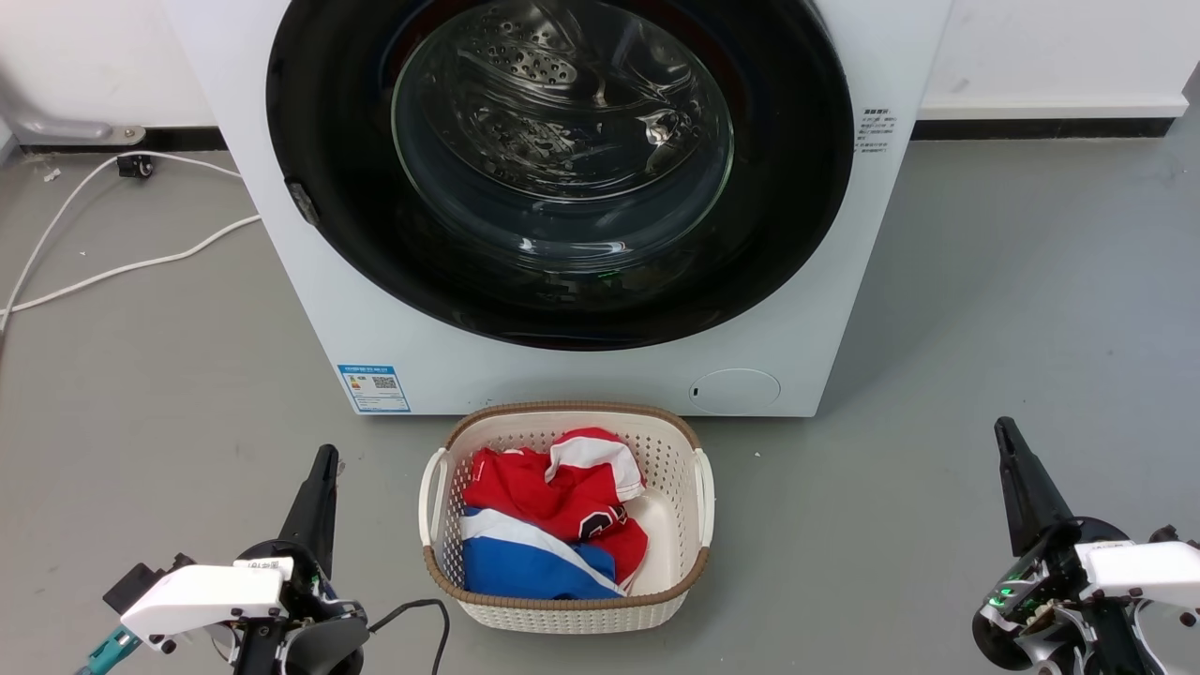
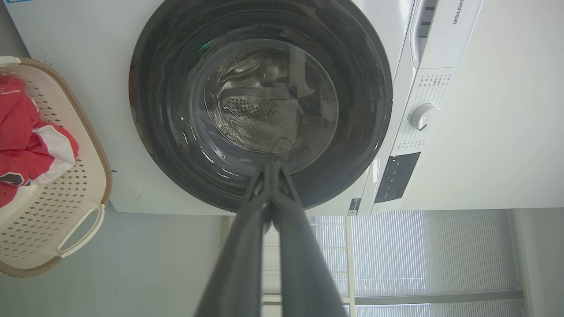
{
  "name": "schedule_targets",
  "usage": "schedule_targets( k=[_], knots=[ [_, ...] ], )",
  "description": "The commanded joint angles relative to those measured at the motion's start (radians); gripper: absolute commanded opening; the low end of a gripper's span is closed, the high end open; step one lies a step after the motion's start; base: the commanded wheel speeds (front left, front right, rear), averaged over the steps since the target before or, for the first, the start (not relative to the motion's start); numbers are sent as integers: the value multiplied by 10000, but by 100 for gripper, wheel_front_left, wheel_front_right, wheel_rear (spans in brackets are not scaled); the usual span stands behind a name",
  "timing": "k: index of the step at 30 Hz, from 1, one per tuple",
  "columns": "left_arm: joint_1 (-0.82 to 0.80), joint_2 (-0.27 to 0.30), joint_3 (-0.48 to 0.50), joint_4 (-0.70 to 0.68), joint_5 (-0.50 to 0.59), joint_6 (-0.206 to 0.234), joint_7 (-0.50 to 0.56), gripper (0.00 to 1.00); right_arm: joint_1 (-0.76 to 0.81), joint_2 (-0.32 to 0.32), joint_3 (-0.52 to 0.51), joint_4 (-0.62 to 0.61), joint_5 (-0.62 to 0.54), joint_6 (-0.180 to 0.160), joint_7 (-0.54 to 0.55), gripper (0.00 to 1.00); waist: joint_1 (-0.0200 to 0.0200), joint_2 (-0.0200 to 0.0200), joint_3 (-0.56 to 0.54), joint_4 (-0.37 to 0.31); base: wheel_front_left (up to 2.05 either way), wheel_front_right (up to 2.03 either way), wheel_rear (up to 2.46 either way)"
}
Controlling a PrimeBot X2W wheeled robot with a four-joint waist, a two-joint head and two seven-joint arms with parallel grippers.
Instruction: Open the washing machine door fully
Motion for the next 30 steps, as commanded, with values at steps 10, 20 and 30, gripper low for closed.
schedule_targets(
  k=[10,20,30],
  knots=[
    [-104,-17,45,10,82,1,17,0,-102,43,-17,5,-73,0,24,0,0,0,0,0,0,0,0],
    [-105,-22,55,11,72,1,28,0,-103,46,-20,6,-80,0,31,0,0,0,0,0,0,0,0],
    [-106,-28,61,11,59,1,35,0,-103,47,-23,6,-84,0,34,0,0,0,0,0,0,0,0]
  ],
)
